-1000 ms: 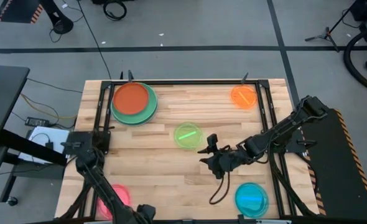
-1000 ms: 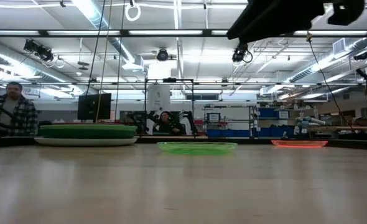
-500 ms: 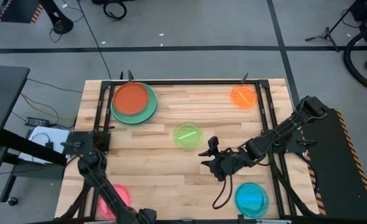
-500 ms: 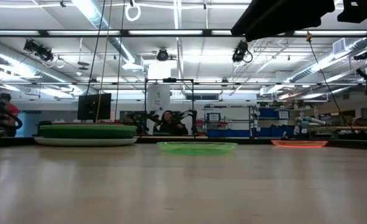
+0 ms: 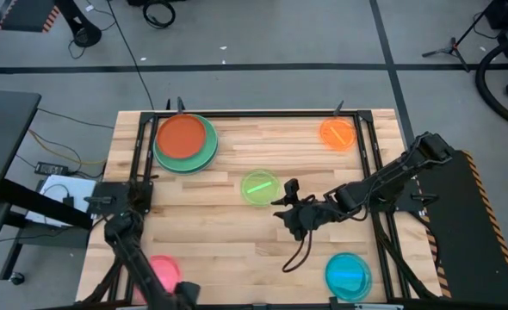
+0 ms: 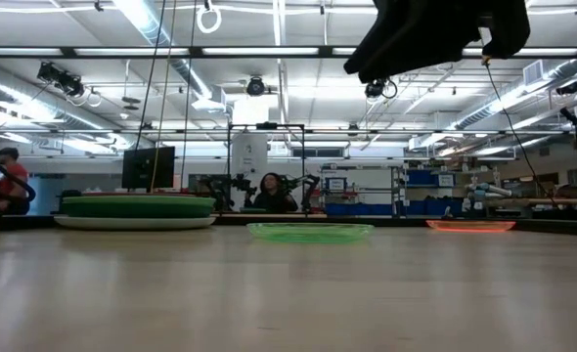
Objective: Stack plastic plates
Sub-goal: Stack the small red plate on the small green plate
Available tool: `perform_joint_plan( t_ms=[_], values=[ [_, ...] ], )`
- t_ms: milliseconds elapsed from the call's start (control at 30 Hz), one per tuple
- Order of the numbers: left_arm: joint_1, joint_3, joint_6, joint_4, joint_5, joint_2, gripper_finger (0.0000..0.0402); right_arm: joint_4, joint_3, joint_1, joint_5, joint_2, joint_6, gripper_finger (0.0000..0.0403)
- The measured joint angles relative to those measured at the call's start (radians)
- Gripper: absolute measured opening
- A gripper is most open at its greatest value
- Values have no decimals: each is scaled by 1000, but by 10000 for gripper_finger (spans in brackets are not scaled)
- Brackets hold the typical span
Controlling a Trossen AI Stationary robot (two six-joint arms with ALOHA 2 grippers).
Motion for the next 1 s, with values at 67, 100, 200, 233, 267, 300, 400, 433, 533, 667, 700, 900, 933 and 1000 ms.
perform_joint_plan(
  t_ms=[67, 100, 200, 233, 267, 300, 400, 433, 533, 667, 700, 900, 933, 1000],
  values=[
    [-19, -10, 0, -45, 0, 1, 80, -6, 0, -4, 0, 0, 0, 168],
    [-24, -21, -1, -43, 0, 0, 82, -12, 0, -4, 0, 0, 0, 168],
    [-24, -45, 7, -40, -14, 1, 102, -18, 0, -3, 0, 0, 0, 168],
    [-23, -55, 12, -30, -35, 1, 112, -18, 0, -3, -1, 0, 0, 168],
    [-23, -68, 19, -20, -62, 0, 123, -18, 0, -2, -1, 0, 0, 168],
    [-22, -83, 26, -14, -87, 0, 137, -18, 0, -2, -1, 0, 0, 168],
    [-8, -144, 46, -13, -93, 0, 178, -18, 0, -4, -1, 0, 0, 168],
    [-3, -167, 51, -17, -70, 0, 190, -17, 0, -6, -2, 0, -2, 168],
    [12, -240, 78, -8, 15, 0, 214, -18, 0, -9, -5, 0, -27, 168],
    [25, -304, 121, 62, 54, 1, 216, -18, 0, -10, -6, 0, -49, 168],
    [26, -313, 134, 76, 56, 1, 214, -19, 0, -10, -6, 0, -50, 168],
    [29, -357, 134, 59, 116, 1, 186, -19, 0, -10, -8, 0, -52, 168],
    [26, -369, 134, 58, 144, 1, 180, -19, 0, -10, -8, 0, -52, 168],
    [21, -391, 135, 69, 173, 1, 167, -21, 0, -10, -8, 0, -52, 168]
  ],
)
